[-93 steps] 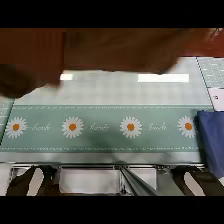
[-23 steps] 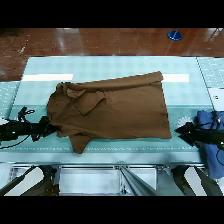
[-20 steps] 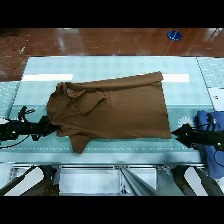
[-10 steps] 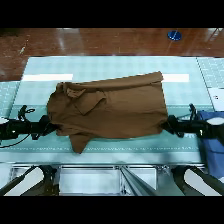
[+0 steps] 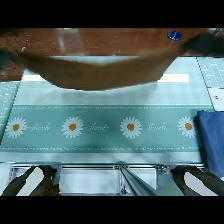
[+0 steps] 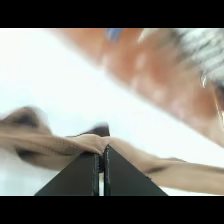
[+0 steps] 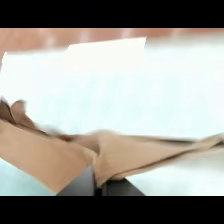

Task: Fold the shirts.

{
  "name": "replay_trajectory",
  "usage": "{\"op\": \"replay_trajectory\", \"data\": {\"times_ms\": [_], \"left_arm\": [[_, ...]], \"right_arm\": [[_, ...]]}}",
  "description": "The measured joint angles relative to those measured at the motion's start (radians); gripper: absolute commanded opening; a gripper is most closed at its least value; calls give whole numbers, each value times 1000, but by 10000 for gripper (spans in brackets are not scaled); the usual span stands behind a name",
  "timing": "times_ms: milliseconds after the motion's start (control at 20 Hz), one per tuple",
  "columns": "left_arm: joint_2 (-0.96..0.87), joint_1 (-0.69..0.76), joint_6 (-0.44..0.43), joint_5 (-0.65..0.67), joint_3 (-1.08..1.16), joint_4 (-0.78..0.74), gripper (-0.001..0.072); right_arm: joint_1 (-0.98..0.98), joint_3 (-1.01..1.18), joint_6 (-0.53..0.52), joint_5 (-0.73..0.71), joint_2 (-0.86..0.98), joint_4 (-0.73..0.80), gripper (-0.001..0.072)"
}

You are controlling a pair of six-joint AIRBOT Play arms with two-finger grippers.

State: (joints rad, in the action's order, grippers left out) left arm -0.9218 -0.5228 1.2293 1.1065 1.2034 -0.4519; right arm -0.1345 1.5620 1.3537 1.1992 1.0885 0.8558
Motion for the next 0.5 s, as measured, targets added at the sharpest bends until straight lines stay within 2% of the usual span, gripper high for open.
{"op": "replay_trajectory", "data": {"times_ms": [100,250,400,500], "left_arm": [[68,-5,2,-3,152,-21,17],[202,-16,30,-6,282,-141,17],[345,29,81,-7,333,-356,17],[435,124,130,-5,349,-554,17]], "right_arm": [[6,206,38,59,-39,69,23],[10,359,71,110,-145,131,23],[11,415,101,150,-264,204,23],[12,432,124,189,-334,254,23]]}}
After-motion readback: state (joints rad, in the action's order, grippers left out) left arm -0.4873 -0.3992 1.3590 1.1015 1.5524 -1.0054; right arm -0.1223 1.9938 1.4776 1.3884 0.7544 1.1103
